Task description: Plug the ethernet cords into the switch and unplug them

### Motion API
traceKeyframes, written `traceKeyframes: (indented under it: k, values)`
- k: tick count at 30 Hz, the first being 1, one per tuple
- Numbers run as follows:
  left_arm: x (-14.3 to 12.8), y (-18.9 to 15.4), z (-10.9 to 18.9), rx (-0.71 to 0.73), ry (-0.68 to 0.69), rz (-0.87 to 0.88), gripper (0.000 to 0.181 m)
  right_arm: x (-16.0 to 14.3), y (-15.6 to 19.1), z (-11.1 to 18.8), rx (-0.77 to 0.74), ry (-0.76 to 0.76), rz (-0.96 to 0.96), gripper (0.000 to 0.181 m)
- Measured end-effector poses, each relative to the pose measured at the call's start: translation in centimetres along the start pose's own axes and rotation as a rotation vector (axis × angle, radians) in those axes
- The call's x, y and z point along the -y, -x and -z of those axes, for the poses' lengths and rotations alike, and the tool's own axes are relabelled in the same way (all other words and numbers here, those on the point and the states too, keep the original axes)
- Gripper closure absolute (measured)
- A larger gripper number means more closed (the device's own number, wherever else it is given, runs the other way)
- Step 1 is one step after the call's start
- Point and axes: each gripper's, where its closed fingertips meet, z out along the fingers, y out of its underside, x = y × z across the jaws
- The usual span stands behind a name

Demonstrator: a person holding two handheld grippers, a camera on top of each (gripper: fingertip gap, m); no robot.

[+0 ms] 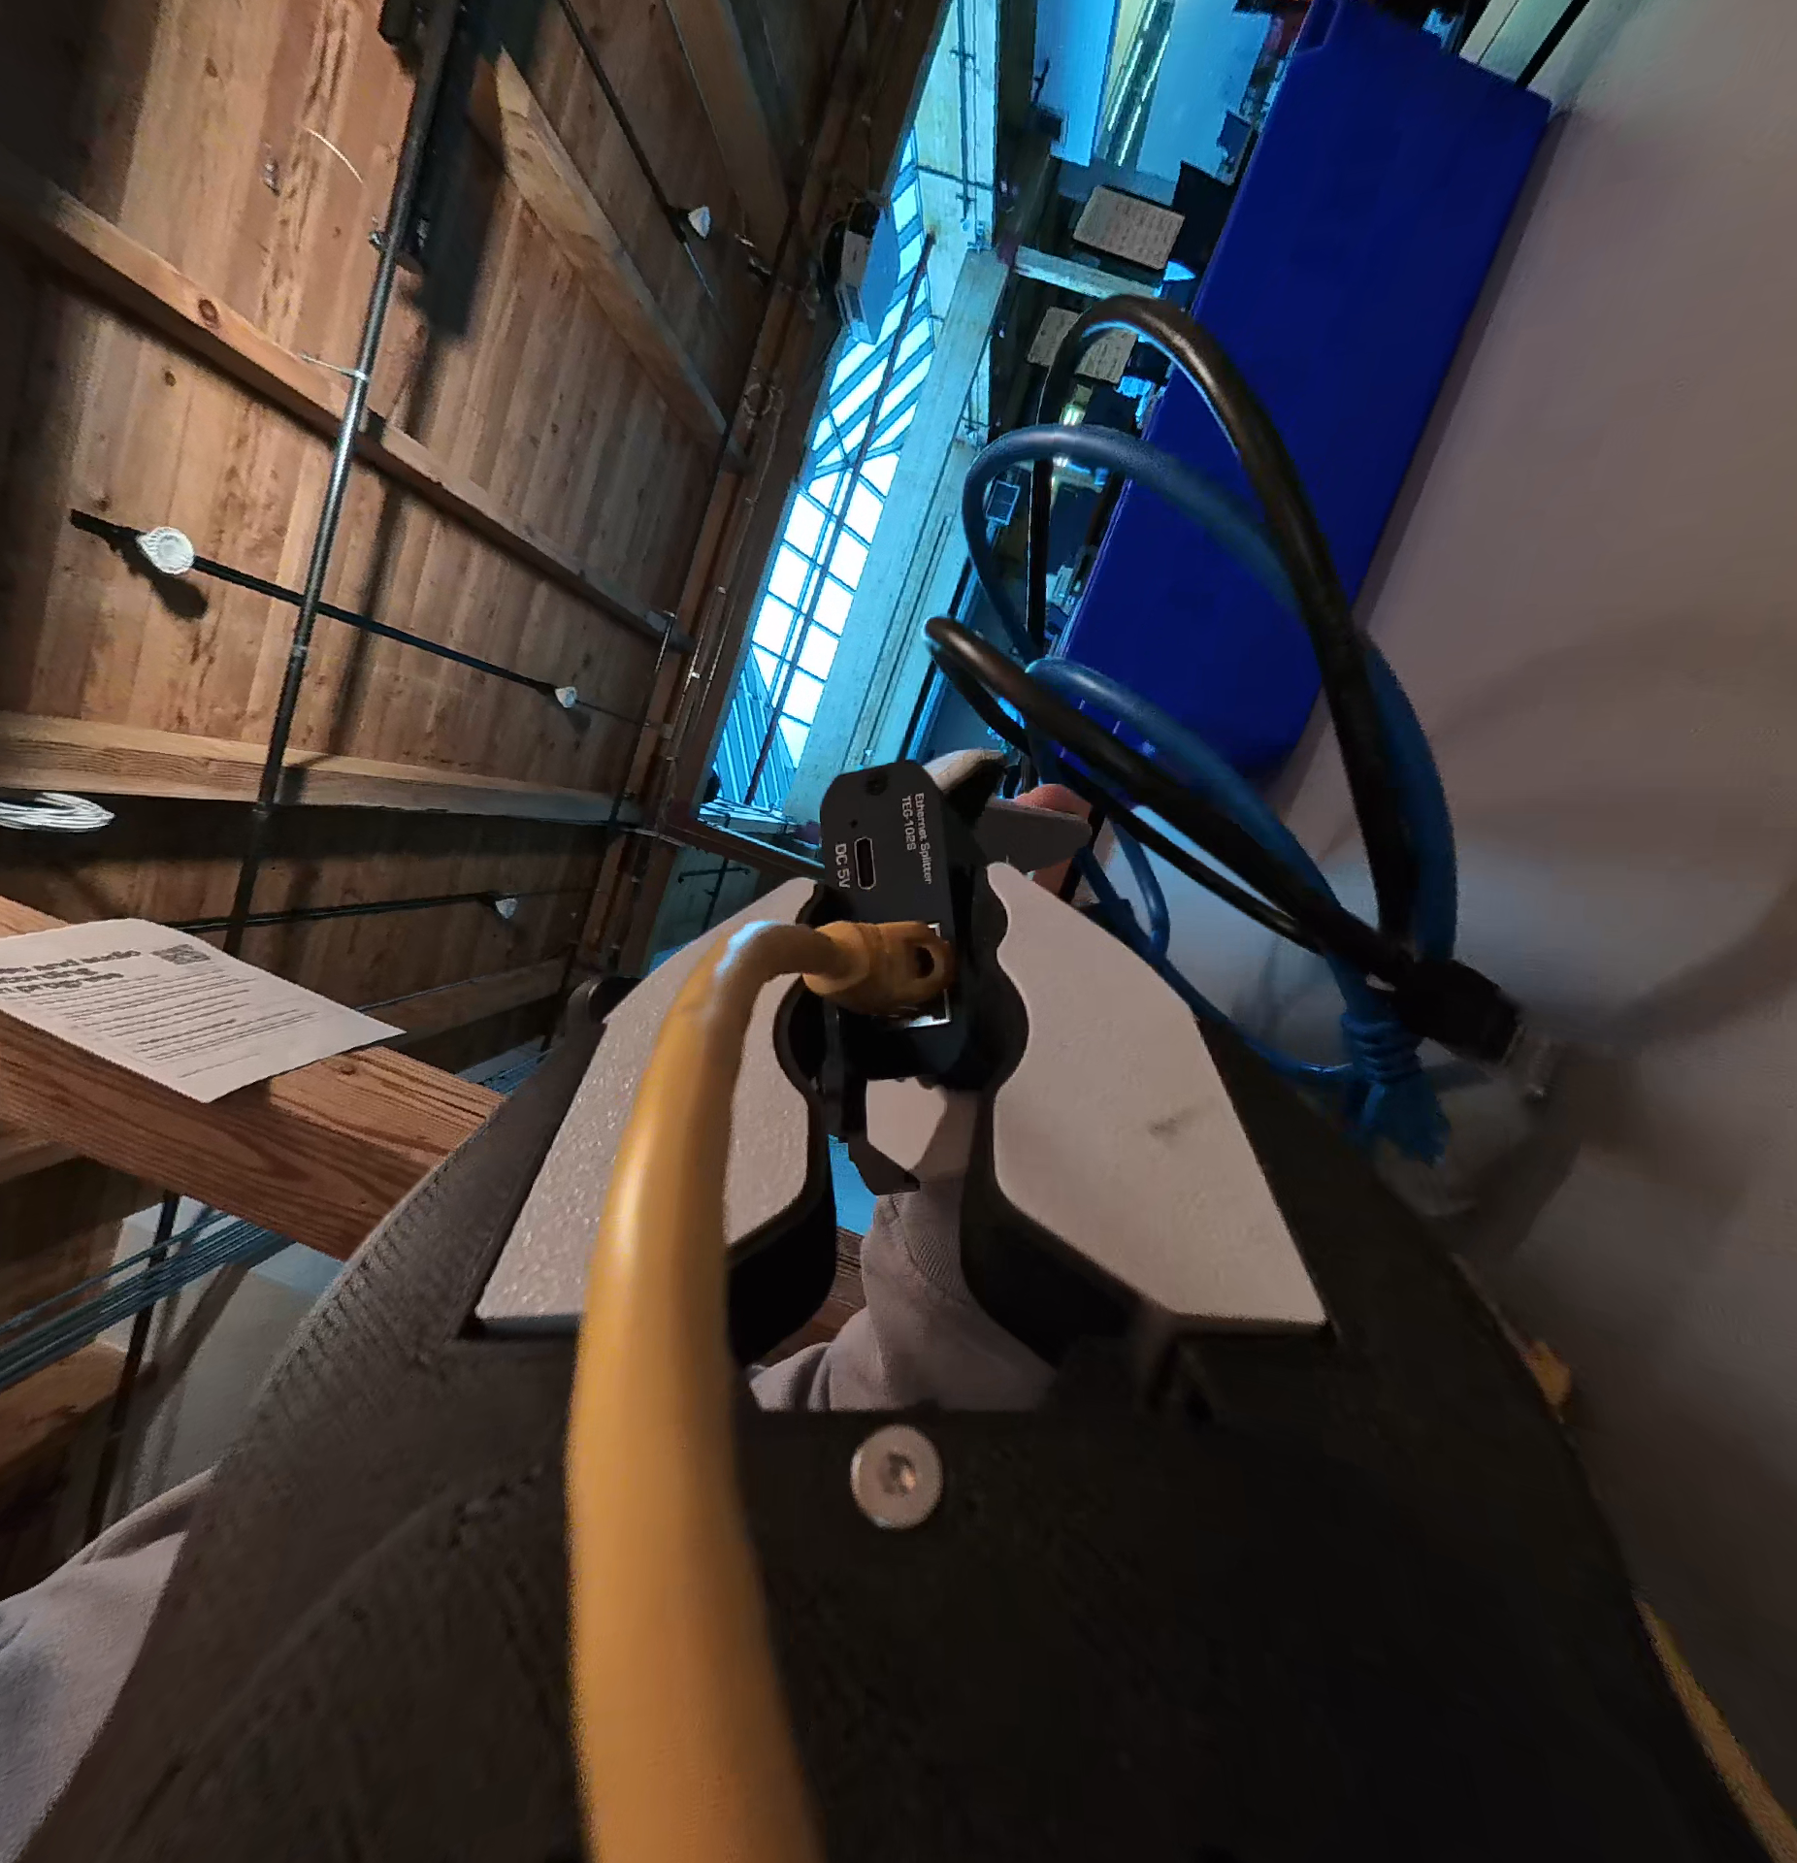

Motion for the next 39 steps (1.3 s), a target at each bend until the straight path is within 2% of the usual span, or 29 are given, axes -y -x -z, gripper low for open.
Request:
traceKeyframes:
  k: [13,18,20,22,29,32,39]
  values:
    - [-0.8,0.0,-0.4,0.010,0.049,0.037,0.119,0.2,-0.5,0.0,-0.017,-0.012,0.030,0.155]
    - [-0.2,0.4,-0.2,-0.015,0.014,0.197,0.120,0.5,0.5,0.0,0.000,0.003,0.106,0.151]
    - [0.0,1.4,0.3,-0.007,0.007,0.275,0.120,0.7,0.5,0.1,-0.013,-0.011,0.116,0.139]
    - [0.0,2.3,1.0,-0.009,0.017,0.359,0.120,0.7,0.4,0.1,-0.032,-0.024,0.125,0.137]
    - [-1.1,2.7,1.2,0.008,0.106,0.382,0.120,0.9,-0.1,-0.3,-0.069,-0.112,0.137,0.142]
    - [-1.1,2.3,0.8,0.014,0.135,0.348,0.120,1.9,-0.3,0.4,-0.069,-0.198,0.140,0.158]
    - [-1.3,1.8,0.1,0.050,0.215,0.316,0.120,2.3,-0.5,0.7,-0.082,-0.254,0.147,0.167]
